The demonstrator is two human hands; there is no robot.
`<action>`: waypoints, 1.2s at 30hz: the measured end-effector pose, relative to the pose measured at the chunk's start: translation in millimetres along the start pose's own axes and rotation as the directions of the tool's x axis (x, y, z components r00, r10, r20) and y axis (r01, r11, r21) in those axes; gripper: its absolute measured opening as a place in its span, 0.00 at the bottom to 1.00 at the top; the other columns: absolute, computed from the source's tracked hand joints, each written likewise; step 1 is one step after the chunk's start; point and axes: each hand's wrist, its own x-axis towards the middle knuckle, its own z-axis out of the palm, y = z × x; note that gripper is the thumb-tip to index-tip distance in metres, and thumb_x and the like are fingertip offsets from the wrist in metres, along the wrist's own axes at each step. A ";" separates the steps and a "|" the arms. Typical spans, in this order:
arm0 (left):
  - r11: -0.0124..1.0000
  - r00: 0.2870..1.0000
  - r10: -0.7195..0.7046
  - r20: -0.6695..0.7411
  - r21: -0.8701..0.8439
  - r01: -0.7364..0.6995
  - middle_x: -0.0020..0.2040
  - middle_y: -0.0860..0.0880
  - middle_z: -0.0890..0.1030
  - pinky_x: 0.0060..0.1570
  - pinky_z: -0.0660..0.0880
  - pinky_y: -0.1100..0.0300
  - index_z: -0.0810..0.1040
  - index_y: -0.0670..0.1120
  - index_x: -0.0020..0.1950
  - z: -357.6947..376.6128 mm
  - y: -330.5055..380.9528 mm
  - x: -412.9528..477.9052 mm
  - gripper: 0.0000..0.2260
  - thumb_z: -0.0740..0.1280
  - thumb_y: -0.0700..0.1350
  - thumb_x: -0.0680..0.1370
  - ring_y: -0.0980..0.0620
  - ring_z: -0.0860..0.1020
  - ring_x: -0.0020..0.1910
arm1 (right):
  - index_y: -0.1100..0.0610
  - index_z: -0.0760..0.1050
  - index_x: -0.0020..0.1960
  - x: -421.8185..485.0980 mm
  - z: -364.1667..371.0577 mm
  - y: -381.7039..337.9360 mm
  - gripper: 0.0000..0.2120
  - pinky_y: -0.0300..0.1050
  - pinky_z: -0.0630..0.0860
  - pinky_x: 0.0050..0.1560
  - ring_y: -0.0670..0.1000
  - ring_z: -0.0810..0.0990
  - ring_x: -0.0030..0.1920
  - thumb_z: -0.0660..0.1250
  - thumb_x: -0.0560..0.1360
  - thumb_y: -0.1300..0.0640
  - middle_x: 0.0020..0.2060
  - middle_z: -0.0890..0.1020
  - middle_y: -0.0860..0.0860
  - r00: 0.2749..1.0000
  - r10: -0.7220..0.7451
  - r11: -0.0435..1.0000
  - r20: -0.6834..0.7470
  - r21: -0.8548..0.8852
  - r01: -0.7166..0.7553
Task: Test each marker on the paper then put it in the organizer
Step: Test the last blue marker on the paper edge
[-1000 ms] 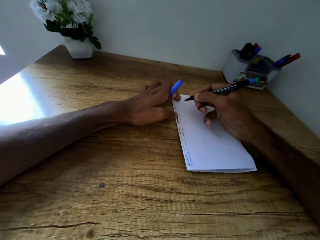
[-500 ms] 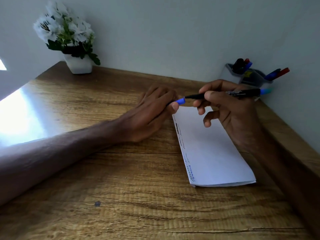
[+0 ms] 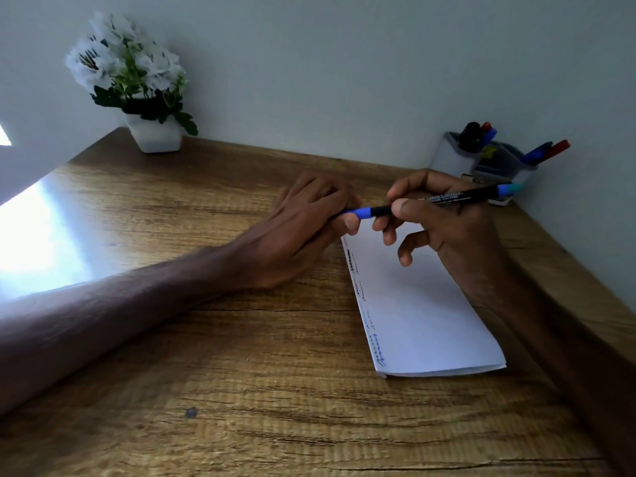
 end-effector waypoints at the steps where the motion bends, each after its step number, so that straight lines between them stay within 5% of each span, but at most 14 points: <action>1: 1.000 1.000 0.004 -0.006 0.006 -0.004 0.59 0.51 0.76 0.58 0.70 0.51 0.76 0.49 0.58 -0.4 -0.1 0.1 0.12 0.54 0.51 0.87 0.51 0.71 0.59 | 0.62 0.76 0.51 -0.4 1.4 -0.1 0.06 0.44 0.79 0.27 0.56 0.85 0.35 0.71 0.76 0.62 0.39 0.86 0.59 1.000 -0.005 1.000 0.004 -0.006 0.005; 8: 0.990 1.000 0.001 0.024 -0.138 0.002 0.39 0.50 0.78 0.37 0.71 0.59 0.77 0.43 0.47 -5.6 7.6 0.6 0.14 0.56 0.44 0.87 0.53 0.76 0.38 | 0.64 0.80 0.48 -1.7 12.3 3.6 0.09 0.42 0.77 0.24 0.52 0.82 0.30 0.71 0.73 0.58 0.34 0.85 0.56 0.996 -0.092 0.992 0.016 -0.082 0.093; 14: 0.944 0.992 -0.069 0.106 -0.316 0.099 0.32 0.53 0.73 0.31 0.66 0.63 0.74 0.43 0.42 -9.6 9.4 -1.7 0.16 0.56 0.44 0.87 0.55 0.71 0.29 | 0.65 0.81 0.48 1.6 12.8 10.0 0.09 0.42 0.74 0.23 0.53 0.80 0.28 0.76 0.73 0.59 0.34 0.84 0.59 0.990 -0.140 0.985 0.019 -0.101 0.142; 22: 0.913 0.986 -0.088 0.144 -0.384 0.138 0.31 0.55 0.71 0.31 0.64 0.60 0.76 0.46 0.45 -7.5 10.5 0.9 0.16 0.54 0.46 0.88 0.56 0.68 0.29 | 0.66 0.81 0.50 7.2 3.1 10.2 0.12 0.46 0.76 0.24 0.55 0.83 0.32 0.75 0.73 0.58 0.36 0.85 0.56 0.985 -0.156 0.973 0.070 -0.163 0.166; 27: 0.937 0.986 -0.168 0.011 -0.309 0.163 0.34 0.53 0.78 0.29 0.66 0.57 0.82 0.56 0.52 -6.8 7.4 2.7 0.13 0.58 0.51 0.86 0.55 0.72 0.28 | 0.61 0.85 0.52 9.2 -8.7 7.2 0.06 0.48 0.82 0.30 0.52 0.85 0.38 0.74 0.75 0.61 0.44 0.87 0.57 0.983 -0.179 0.963 -0.049 -0.212 0.165; 29: 0.931 0.977 -0.203 -0.068 -0.324 0.171 0.34 0.56 0.79 0.29 0.67 0.58 0.81 0.59 0.47 -9.5 8.0 2.4 0.11 0.61 0.52 0.85 0.57 0.71 0.28 | 0.62 0.85 0.51 8.3 -16.0 5.9 0.06 0.43 0.82 0.34 0.47 0.85 0.39 0.75 0.75 0.62 0.43 0.87 0.55 0.976 -0.184 0.964 -0.119 -0.218 0.155; 33: 0.933 0.940 -0.278 -0.198 -0.288 0.215 0.34 0.50 0.82 0.29 0.72 0.50 0.82 0.53 0.42 -4.3 12.0 8.5 0.13 0.66 0.56 0.82 0.47 0.76 0.29 | 0.56 0.86 0.52 4.0 -29.2 5.8 0.08 0.44 0.82 0.51 0.45 0.85 0.47 0.77 0.74 0.57 0.46 0.88 0.47 0.966 -0.250 0.840 -0.063 -0.510 0.184; 36: 0.958 0.926 -0.252 -0.280 -0.211 0.196 0.31 0.52 0.82 0.28 0.70 0.55 0.82 0.54 0.39 2.4 22.5 17.3 0.14 0.69 0.59 0.80 0.51 0.76 0.26 | 0.51 0.86 0.56 5.9 -33.0 7.8 0.11 0.50 0.77 0.56 0.47 0.82 0.52 0.75 0.75 0.51 0.49 0.87 0.46 0.939 -0.339 0.657 0.051 -0.702 0.275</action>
